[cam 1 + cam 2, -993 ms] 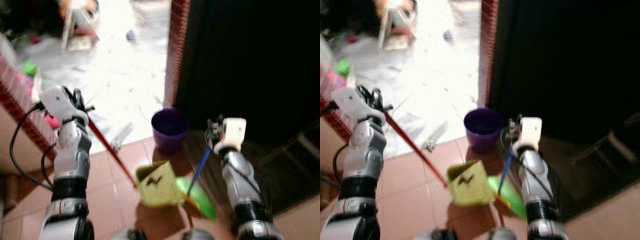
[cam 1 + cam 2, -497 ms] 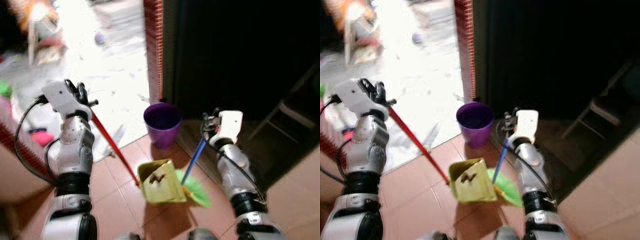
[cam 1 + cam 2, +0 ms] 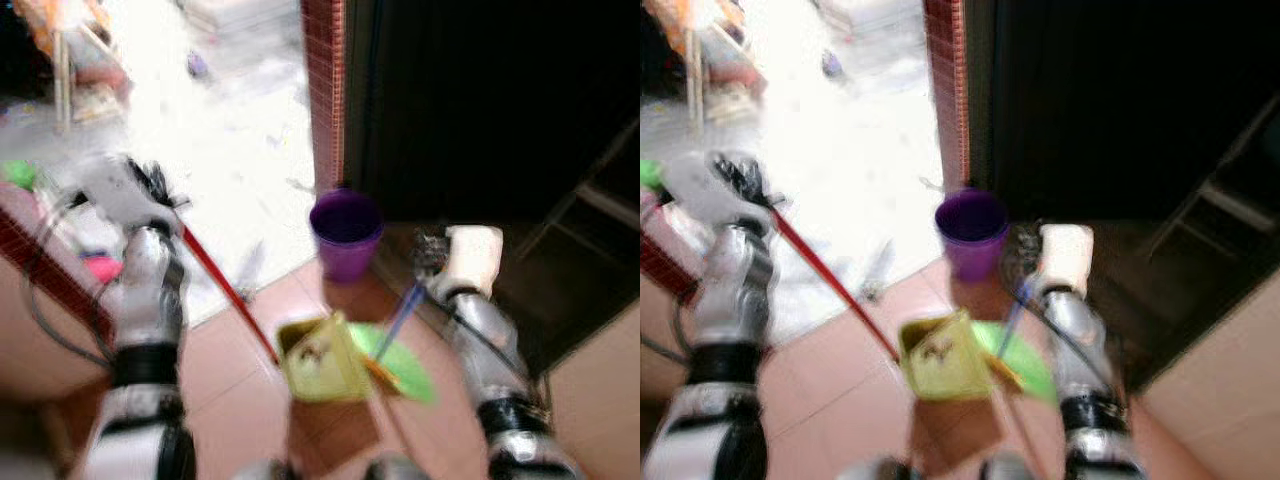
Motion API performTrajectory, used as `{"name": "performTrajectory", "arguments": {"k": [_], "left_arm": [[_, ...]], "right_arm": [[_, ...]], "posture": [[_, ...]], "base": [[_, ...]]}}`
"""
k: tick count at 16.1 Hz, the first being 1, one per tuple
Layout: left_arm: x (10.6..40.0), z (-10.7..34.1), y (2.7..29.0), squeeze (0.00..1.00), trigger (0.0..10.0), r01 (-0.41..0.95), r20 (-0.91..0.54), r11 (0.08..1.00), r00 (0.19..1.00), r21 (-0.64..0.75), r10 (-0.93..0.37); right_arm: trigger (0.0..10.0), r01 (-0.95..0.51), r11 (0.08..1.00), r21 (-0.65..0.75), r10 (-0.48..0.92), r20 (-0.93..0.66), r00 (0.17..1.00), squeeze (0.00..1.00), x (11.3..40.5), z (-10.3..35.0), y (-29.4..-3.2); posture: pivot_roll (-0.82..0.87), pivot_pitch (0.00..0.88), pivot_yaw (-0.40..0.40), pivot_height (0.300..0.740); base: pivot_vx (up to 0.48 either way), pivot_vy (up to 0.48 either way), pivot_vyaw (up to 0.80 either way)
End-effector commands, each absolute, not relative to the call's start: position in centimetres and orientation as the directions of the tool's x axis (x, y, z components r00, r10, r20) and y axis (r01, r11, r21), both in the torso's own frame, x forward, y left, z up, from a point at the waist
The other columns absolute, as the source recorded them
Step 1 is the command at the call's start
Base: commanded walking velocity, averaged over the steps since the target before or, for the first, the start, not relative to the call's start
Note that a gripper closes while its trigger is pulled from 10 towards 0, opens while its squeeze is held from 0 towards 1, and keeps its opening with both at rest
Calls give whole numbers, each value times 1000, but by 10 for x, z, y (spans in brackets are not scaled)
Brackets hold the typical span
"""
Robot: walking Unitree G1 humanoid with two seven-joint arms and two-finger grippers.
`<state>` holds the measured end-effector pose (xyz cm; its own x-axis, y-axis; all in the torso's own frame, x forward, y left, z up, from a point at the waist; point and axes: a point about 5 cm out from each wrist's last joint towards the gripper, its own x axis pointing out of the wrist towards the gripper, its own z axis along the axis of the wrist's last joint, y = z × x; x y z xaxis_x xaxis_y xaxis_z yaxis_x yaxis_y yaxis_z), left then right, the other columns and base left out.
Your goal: Sweep floor
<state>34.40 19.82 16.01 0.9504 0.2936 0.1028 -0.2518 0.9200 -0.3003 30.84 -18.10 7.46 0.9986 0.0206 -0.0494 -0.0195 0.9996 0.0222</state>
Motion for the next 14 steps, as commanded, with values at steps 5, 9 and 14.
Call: {"name": "performTrajectory", "arguments": {"k": [5,9,14], "left_arm": [[341,182,209,0,10000,-277,211,894,907,-351,364],[347,217,214,0,10000,-284,301,884,864,-371,404],[355,261,226,0,10000,-271,394,865,804,-423,445]], "right_arm": [[10000,-4,998,58,12,-138,990,0,296,55,-173],[10000,-13,999,51,21,-150,988,0,296,54,-174],[10000,-23,999,33,29,-188,982,0,292,47,-175]], "posture": [[-132,0,75,740],[-133,0,68,740],[-139,0,69,740]], "base": [[0,0,0],[0,0,0],[0,0,0]]}}
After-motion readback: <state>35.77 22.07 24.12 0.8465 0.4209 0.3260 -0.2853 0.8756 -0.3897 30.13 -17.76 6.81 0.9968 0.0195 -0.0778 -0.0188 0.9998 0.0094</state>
